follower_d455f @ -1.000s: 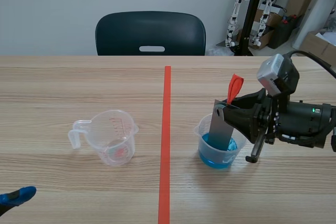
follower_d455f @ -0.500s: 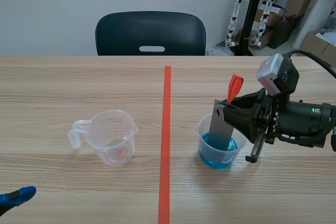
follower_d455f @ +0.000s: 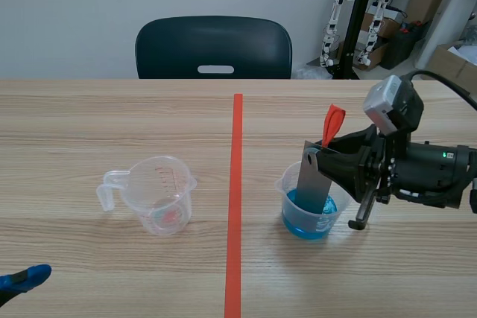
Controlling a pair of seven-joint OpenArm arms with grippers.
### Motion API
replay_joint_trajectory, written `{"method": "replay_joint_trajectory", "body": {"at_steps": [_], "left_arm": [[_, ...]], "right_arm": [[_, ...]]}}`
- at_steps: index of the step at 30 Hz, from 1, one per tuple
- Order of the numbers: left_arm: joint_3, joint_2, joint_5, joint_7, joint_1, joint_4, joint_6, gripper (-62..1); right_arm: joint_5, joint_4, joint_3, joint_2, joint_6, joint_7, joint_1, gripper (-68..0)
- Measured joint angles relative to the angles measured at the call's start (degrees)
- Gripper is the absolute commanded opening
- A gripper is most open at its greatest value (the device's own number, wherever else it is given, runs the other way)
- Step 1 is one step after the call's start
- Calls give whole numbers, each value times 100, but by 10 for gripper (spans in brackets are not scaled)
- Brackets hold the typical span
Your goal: Do the redox reaction experiment. lower the plate into the blue solution
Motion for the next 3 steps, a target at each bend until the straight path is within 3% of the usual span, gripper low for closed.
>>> {"method": "replay_joint_trajectory", "body": {"at_steps": [3], "left_arm": [[0,0,-2,0,0,0,0,4]], "right_arm": [[-7,0,0,0,0,-17,22,-669]]}}
